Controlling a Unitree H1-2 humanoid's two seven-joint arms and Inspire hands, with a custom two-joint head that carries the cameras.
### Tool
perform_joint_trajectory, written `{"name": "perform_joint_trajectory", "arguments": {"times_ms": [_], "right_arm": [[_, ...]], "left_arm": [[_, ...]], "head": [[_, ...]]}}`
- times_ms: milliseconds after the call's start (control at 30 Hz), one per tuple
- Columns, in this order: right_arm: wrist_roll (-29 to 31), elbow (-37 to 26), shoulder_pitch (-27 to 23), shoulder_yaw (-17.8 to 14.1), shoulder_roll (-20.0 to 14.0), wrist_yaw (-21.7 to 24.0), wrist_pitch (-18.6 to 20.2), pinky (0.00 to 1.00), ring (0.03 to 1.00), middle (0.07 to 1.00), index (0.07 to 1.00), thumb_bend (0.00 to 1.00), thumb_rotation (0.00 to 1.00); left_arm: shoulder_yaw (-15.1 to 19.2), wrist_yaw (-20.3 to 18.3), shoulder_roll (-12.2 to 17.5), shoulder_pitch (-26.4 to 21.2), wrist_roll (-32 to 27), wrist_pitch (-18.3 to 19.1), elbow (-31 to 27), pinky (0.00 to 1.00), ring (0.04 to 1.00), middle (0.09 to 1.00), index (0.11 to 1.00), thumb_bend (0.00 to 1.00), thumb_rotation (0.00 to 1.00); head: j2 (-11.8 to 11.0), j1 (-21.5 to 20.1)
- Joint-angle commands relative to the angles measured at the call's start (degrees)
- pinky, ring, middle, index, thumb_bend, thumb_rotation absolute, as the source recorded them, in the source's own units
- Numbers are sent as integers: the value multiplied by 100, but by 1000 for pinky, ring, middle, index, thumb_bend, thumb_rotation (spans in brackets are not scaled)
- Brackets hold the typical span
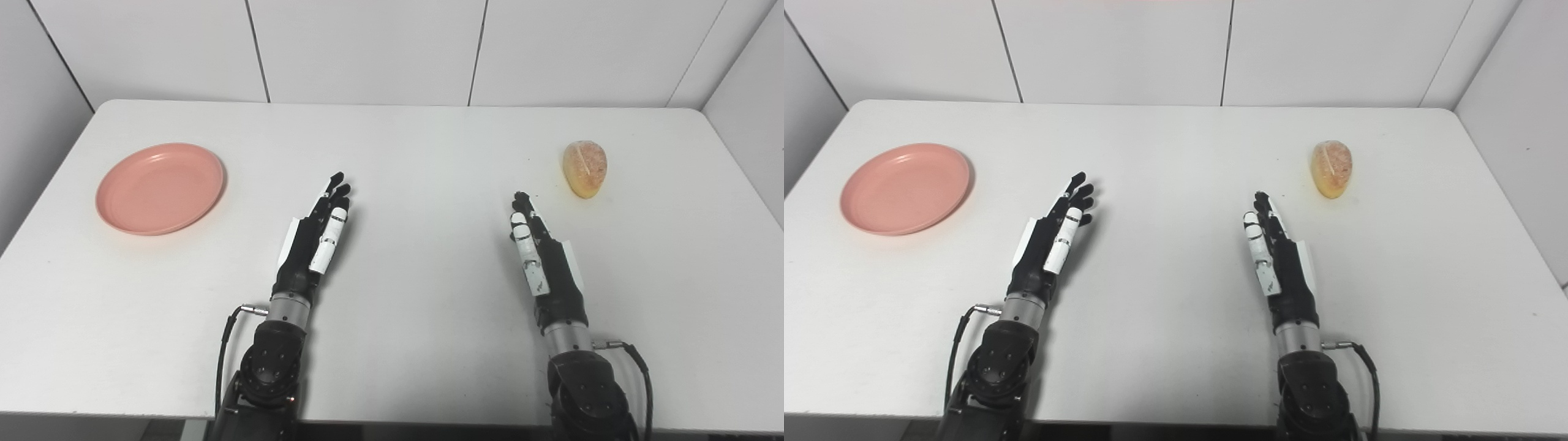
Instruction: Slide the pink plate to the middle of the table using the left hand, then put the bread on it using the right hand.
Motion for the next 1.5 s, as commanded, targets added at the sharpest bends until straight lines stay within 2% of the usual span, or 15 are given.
{"name": "perform_joint_trajectory", "arguments": {"times_ms": [0,433,1100,1367,1400,1433,1467], "right_arm": [[25,-165,-82,-11,62,-39,-47,916,948,942,931,227,1000],[-44,-163,-70,13,41,-45,-86,905,944,939,930,224,1000],[-108,-134,-88,36,0,-24,-164,901,937,940,931,206,1000],[-150,37,-43,29,-109,-44,-417,890,932,934,927,218,1000],[-139,72,-35,19,-150,-29,-453,889,932,934,927,219,1000],[-128,98,-30,12,-179,-19,-482,889,933,937,930,227,1000],[-89,117,-19,-7,-198,-5,-500,893,935,939,931,225,1000]], "left_arm": [[6,50,-45,-193,-1,-156,-85,851,903,921,916,366,1000],[-1,25,-50,-175,-6,-76,-150,857,908,924,918,371,1000],[-3,43,-47,-187,-3,-168,-100,852,904,921,915,363,1000],[-67,128,-81,-177,89,-391,110,847,899,916,907,364,1000],[-89,151,-106,-177,111,-405,158,848,900,916,908,367,1000],[-103,167,-124,-177,124,-411,190,854,903,918,912,372,1000],[-110,195,-160,-184,116,-437,266,858,906,921,917,368,1000]], "head": [[9,6],[16,6],[15,5],[-333,435],[-486,647],[-486,647],[-604,783]]}}
